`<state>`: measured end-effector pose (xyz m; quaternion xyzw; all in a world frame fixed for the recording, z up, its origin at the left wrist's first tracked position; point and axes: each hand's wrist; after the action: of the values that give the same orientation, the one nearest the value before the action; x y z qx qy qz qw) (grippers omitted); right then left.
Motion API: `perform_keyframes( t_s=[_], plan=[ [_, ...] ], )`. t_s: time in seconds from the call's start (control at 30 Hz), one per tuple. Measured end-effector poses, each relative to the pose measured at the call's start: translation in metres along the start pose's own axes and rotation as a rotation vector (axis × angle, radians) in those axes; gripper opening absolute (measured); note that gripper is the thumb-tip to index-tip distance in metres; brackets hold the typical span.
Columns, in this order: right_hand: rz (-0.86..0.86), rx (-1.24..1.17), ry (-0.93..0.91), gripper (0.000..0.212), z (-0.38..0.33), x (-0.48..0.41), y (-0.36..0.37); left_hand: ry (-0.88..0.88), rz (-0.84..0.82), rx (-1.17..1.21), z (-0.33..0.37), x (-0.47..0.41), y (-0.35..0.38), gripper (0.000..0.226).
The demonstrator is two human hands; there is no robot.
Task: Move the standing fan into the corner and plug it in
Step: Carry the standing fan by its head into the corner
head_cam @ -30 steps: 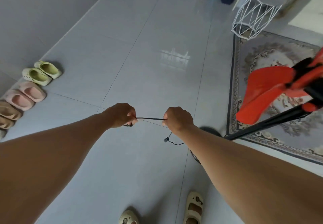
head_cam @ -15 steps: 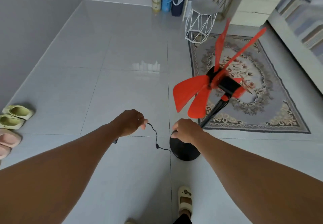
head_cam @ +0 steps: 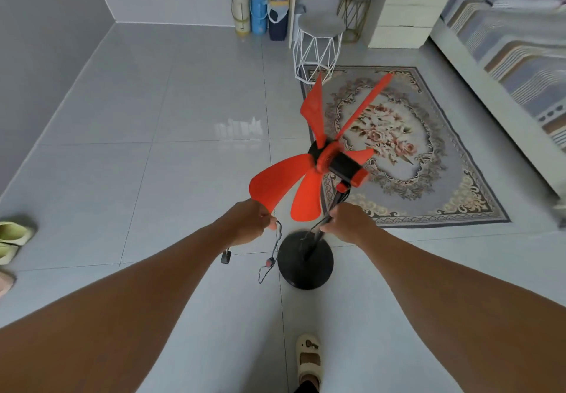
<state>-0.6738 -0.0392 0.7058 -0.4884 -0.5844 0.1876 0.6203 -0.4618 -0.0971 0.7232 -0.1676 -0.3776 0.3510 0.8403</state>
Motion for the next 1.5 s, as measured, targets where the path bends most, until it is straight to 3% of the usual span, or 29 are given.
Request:
perform_keyframes(
  t_s=[0.13, 0.27, 0.43, 0.57, 0.8, 1.3, 1.5],
  plan=[
    [0.067, -0.013, 0.041, 0.035, 0.018, -0.01, -0.011, -0.014, -0.042, 0.008, 0.023, -0.015, 0.012, 0.028],
    [0.081, -0.094, 0.118, 0.025, 0.041, -0.028, -0.022, -0.041, -0.033, 0.051, 0.046, -0.037, 0.022, 0.026],
    [0.072, -0.19, 0.166, 0.062, 0.067, -0.052, -0.023, -0.064, 0.024, 0.219, 0.063, -0.067, 0.039, 0.032],
    [0.061, -0.278, 0.118, 0.076, 0.09, -0.079, -0.021, -0.088, 0.036, 0.288, 0.078, -0.099, 0.061, 0.034],
    [0.175, -0.402, -0.107, 0.076, 0.103, -0.108, -0.03, -0.162, 0.059, 0.36, 0.099, -0.141, 0.084, 0.039],
    [0.142, -0.25, -0.068, 0.048, 0.06, -0.127, -0.052, -0.186, 0.078, 0.385, 0.109, -0.144, 0.045, 0.037],
    [0.125, -0.229, -0.147, 0.045, 0.023, -0.121, -0.076, -0.188, 0.12, 0.396, 0.109, -0.125, -0.001, 0.029]
  ],
)
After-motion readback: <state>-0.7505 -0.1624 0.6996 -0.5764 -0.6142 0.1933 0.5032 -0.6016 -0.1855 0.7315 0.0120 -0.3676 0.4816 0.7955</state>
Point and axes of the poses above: each hand's wrist, its own x-axis away from the middle knuckle, its own y-axis out of the palm, z = x × y, and after that the axes turned 7 degrees about x, right-handed
